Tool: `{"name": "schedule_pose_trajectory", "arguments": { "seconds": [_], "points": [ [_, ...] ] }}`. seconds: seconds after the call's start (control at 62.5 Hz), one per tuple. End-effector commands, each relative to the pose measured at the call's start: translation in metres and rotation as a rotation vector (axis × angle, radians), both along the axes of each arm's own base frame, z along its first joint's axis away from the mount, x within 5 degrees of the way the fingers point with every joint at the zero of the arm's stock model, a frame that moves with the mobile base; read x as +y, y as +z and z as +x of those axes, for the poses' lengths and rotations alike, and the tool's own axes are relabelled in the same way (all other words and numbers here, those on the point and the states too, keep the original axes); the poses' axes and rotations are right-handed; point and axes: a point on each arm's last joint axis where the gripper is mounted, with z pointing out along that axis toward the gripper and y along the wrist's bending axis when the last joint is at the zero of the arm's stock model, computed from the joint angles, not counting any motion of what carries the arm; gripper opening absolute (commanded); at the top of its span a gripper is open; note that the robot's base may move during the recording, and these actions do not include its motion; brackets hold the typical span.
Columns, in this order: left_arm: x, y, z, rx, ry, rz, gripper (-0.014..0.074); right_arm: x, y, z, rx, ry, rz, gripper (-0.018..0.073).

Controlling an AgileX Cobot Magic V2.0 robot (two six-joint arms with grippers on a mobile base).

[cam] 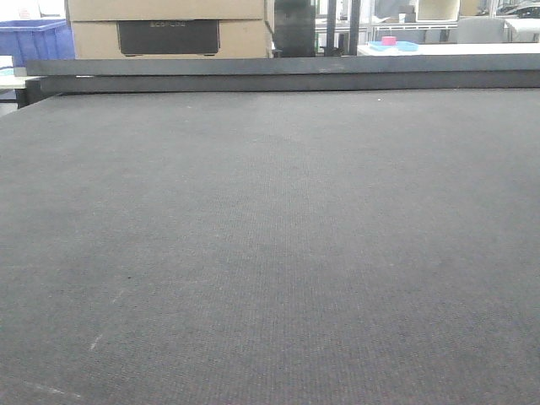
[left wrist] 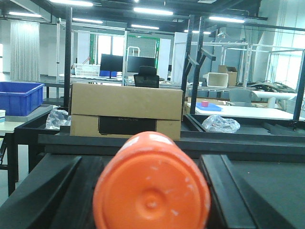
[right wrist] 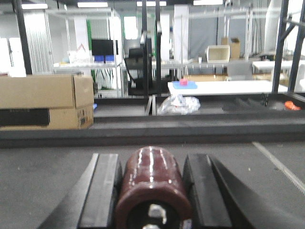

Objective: Place cylindrical capacitor in blue bin on shelf
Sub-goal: 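Drive the base along the red-framed table holding both cylinders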

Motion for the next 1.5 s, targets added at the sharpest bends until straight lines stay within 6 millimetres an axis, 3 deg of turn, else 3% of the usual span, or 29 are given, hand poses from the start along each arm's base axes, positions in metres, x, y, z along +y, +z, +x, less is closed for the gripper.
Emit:
{"name": "schedule_pose_trajectory", "arguments": {
  "seconds": [0.0,0.432,1.488],
  "points": [
    [0.000,0.002,-0.002,-0.024,0.001,0.003,-0.0111,0.000,0.003,-0.004,-0.043,-0.003,0.000,-0.0165],
    [0.000,0.002,-0.002,-0.022,0.001,0.003,-0.0111,0.000,0.017,-0.011,-0.081,-0.002,-0.001,-0.0165],
    [0.000,0.002,-0.002,-0.024,0.001,0.003,-0.0111,0.000,0.014,-0.010,-0.047,0.001,-0.002,-0.0165]
  ]
}}
